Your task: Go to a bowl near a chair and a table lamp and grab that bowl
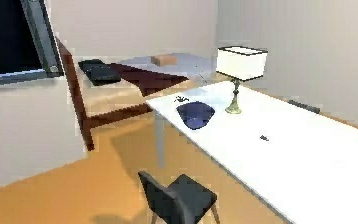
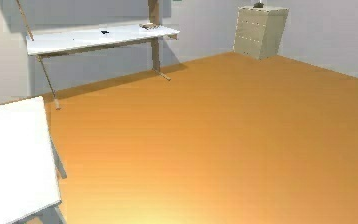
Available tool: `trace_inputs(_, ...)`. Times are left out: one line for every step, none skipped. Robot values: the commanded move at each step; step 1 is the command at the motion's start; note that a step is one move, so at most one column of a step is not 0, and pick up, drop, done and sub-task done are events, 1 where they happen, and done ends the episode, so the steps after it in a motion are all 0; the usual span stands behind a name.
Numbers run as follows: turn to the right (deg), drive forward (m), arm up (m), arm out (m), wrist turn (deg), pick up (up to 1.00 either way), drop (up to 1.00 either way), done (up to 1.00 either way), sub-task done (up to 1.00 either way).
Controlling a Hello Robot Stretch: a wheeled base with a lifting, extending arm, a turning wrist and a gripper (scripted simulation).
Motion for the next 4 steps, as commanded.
trace_inputs(3.0, 0.00, 0.00, 0.00, 0.0, 0.00, 0.00, 0.00, 0.00)
trace_inputs(0.0, 0.45, 0.00, 0.00, 0.0, 0.00, 0.00, 0.00, 0.00)
trace_inputs(-45.0, 0.00, 0.00, 0.00, 0.0, 0.00, 0.00, 0.00, 0.00)
trace_inputs(-36.0, 0.00, 0.00, 0.00, 0.0, 0.00, 0.00, 0.00, 0.00)
